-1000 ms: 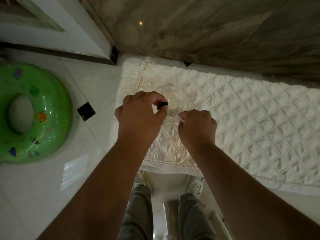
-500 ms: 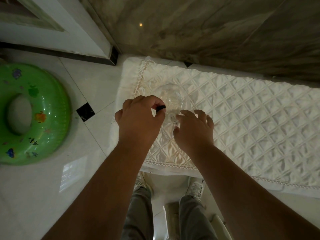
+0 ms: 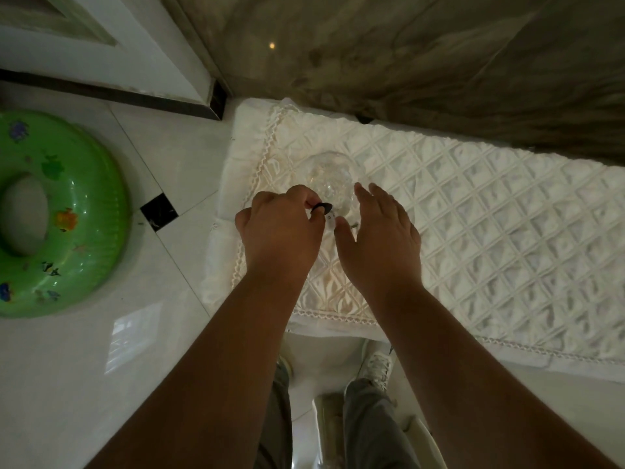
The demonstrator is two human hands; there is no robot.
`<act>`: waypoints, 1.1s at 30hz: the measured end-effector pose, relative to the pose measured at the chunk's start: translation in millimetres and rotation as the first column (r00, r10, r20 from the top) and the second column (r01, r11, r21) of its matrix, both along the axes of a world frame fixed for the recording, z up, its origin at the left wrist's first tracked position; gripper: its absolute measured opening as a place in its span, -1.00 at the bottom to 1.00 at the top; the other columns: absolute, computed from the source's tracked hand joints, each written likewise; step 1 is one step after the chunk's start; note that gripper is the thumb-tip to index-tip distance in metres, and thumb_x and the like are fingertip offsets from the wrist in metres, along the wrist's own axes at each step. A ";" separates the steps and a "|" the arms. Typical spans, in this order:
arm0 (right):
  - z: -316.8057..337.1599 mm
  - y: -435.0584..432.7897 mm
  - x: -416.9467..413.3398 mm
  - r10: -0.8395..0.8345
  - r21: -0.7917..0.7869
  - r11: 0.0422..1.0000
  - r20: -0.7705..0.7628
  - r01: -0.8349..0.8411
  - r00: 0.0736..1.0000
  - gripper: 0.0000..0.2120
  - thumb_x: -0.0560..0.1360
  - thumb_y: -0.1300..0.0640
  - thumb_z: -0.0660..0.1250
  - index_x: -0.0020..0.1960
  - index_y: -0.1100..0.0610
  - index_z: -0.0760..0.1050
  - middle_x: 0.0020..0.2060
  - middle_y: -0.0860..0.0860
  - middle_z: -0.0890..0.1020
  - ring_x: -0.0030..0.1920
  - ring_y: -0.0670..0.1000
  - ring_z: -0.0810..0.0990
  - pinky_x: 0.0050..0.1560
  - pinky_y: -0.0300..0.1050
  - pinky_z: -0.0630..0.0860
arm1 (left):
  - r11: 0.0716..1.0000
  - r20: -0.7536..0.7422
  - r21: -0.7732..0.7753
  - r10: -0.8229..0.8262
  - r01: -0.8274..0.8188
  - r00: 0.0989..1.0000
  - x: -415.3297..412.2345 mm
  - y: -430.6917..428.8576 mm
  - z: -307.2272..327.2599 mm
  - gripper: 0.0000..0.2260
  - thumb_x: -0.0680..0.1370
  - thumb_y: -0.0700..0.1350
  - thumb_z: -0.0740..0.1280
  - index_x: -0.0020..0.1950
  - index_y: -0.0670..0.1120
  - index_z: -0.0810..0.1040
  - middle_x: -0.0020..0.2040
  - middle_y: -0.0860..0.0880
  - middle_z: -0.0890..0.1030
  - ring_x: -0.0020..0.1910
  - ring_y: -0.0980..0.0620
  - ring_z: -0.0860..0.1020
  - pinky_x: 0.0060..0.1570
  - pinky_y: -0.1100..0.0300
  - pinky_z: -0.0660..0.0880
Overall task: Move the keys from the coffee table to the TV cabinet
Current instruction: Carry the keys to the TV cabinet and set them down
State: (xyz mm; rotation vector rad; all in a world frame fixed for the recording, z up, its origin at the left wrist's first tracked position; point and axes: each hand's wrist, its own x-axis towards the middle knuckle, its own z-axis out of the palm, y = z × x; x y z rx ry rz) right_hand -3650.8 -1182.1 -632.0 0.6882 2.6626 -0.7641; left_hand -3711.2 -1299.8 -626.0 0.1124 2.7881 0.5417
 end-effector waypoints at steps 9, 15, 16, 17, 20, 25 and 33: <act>-4.9 -1.7 6.1 -0.078 -0.063 0.995 0.041 0.080 0.996 -0.43 0.59 -0.17 0.14 0.56 -0.04 0.20 0.55 -0.02 0.26 0.55 0.06 0.14 0.48 0.18 0.16 | 0.999 0.007 -0.045 0.027 -0.027 1.000 8.1 -0.7 -10.0 -0.87 0.54 0.09 0.32 0.06 0.18 0.60 0.24 0.16 0.53 0.29 0.01 0.36 0.15 -0.02 0.26; 12.1 1.7 7.9 -0.135 -0.141 0.980 0.043 0.140 0.990 -0.45 0.58 -0.15 0.17 0.54 -0.05 0.23 0.52 -0.04 0.30 0.52 0.06 0.20 0.42 0.17 0.22 | 0.999 0.020 0.037 0.038 -0.039 0.999 17.8 -6.1 9.1 -0.81 0.53 0.06 0.31 0.14 0.21 0.54 0.24 0.18 0.50 0.29 0.04 0.38 0.18 -0.04 0.25; 18.1 3.1 6.8 -0.154 -0.167 0.973 0.044 0.159 0.987 -0.45 0.58 -0.15 0.17 0.53 -0.06 0.23 0.52 -0.05 0.30 0.52 0.06 0.21 0.42 0.17 0.23 | 0.997 0.021 0.055 0.047 -0.048 0.999 18.9 -6.8 15.7 -0.80 0.53 0.07 0.31 0.15 0.21 0.54 0.24 0.18 0.50 0.28 0.04 0.38 0.17 -0.04 0.26; 25.0 4.8 5.3 -0.177 -0.201 0.962 0.046 0.183 0.983 -0.45 0.57 -0.16 0.18 0.53 -0.06 0.24 0.52 -0.06 0.31 0.51 0.05 0.23 0.42 0.16 0.26 | 0.996 0.024 0.074 0.053 -0.055 0.998 19.3 -7.4 23.1 -0.80 0.53 0.07 0.31 0.15 0.21 0.54 0.24 0.18 0.50 0.28 0.05 0.38 0.16 -0.03 0.25; 50.2 9.5 1.8 -0.236 -0.281 0.930 0.043 0.239 0.971 -0.44 0.57 -0.18 0.18 0.53 -0.07 0.24 0.52 -0.06 0.30 0.49 0.05 0.27 0.40 0.14 0.30 | 0.990 0.040 0.119 0.065 -0.069 0.997 19.1 -7.2 50.0 -0.77 0.53 0.08 0.32 0.18 0.23 0.52 0.25 0.16 0.50 0.29 0.03 0.38 0.13 -0.03 0.25; 106.6 14.4 0.7 -0.280 -0.328 0.906 0.010 0.267 0.960 -0.45 0.57 -0.19 0.19 0.53 -0.10 0.24 0.53 -0.07 0.29 0.48 0.03 0.30 0.38 0.08 0.32 | 0.981 0.071 0.180 0.058 -0.070 0.996 19.7 -3.5 110.2 -0.77 0.53 0.16 0.28 0.19 0.26 0.49 0.25 0.13 0.51 0.24 0.02 0.42 0.23 -0.14 0.35; 238.1 29.0 28.2 -0.339 -0.401 0.874 -0.099 0.275 0.936 -0.48 0.58 -0.19 0.22 0.51 -0.16 0.28 0.50 -0.12 0.34 0.45 -0.08 0.32 0.27 -0.15 0.25 | 0.947 0.131 0.321 -0.041 -0.003 0.991 49.2 1.1 238.8 -0.56 0.42 0.33 0.22 0.26 0.25 0.47 0.29 0.20 0.48 0.29 0.10 0.42 0.28 -0.11 0.38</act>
